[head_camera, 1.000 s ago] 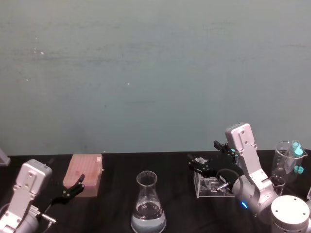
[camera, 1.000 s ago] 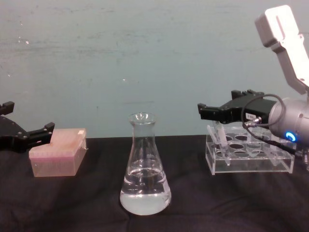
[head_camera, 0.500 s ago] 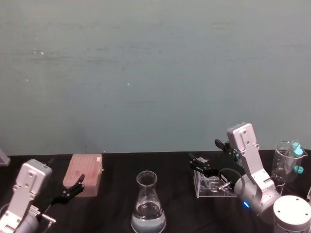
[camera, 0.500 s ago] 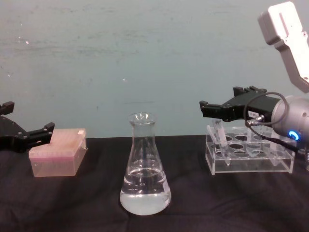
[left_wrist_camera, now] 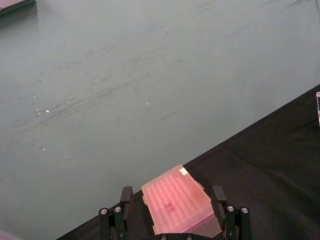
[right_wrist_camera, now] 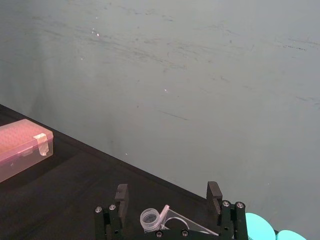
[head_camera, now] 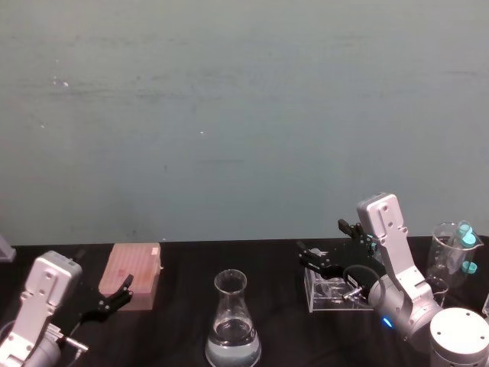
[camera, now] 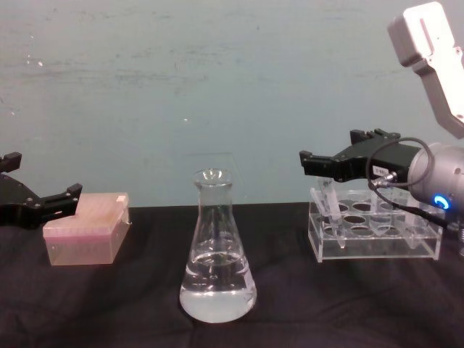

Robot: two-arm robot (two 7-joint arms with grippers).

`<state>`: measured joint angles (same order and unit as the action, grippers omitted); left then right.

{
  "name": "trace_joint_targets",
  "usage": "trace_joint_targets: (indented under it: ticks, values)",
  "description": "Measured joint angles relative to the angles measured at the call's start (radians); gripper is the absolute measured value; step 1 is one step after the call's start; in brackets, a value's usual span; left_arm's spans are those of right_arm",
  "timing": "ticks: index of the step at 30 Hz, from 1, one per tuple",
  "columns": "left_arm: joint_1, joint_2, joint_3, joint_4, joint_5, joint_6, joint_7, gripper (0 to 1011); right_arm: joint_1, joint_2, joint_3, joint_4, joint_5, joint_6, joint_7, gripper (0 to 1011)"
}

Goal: Pour the liquid from the test tube into the beaker using one hand.

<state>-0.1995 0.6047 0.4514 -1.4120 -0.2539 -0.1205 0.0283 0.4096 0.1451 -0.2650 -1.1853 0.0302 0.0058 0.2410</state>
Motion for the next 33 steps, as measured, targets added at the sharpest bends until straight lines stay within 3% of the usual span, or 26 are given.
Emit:
trace_joint_targets:
  ticks: [33]
  values:
    - [0.000,0.000,0.000,0.000,0.000,0.000,0.000,1000,0.000,0.000,0.000,0.000,-0.001,-0.001,-0.001,1003]
